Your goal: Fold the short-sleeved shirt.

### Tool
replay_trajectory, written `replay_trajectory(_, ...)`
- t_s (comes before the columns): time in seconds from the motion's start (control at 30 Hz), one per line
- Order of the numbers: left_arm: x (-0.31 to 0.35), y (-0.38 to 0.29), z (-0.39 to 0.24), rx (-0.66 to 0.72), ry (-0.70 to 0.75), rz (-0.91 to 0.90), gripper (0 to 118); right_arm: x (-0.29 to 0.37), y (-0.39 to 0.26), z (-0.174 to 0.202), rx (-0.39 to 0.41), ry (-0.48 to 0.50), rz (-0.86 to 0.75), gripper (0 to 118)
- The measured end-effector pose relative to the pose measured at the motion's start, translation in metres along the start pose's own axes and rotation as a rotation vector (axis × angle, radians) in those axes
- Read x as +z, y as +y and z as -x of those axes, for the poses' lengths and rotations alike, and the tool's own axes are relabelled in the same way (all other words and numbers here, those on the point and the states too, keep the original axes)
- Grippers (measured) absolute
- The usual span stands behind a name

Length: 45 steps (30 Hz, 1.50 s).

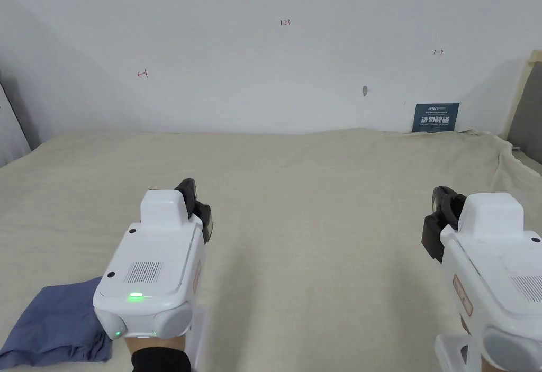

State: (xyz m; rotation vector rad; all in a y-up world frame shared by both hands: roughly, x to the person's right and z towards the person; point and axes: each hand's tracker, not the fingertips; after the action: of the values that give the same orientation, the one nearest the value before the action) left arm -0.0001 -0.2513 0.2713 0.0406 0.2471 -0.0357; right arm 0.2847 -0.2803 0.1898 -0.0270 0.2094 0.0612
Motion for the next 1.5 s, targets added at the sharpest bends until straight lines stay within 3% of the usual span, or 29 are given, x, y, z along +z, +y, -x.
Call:
replay_trajectory(0.7, 0.005, -0.008, -0.003, -0.010, -0.014, 0.003, 0, -0.014, -0.007, 0.003, -0.015, -0.016, 0.004, 0)
replay_trajectory(0.77, 0.005, -0.008, -0.003, -0.013, -0.014, 0.001, 0, 0.072, 0.042, -0.040, -0.014, -0.018, 0.003, 0)
replay_trajectory(0.8, 0.005, -0.008, -0.003, -0.010, -0.016, 0.003, 0, 0.077, 0.044, -0.042, -0.015, -0.017, 0.003, 0)
replay_trajectory(1.5, 0.008, -0.010, 0.001, -0.006, -0.017, 0.008, 0, 0.080, 0.045, -0.030, -0.015, -0.007, 0.003, 0)
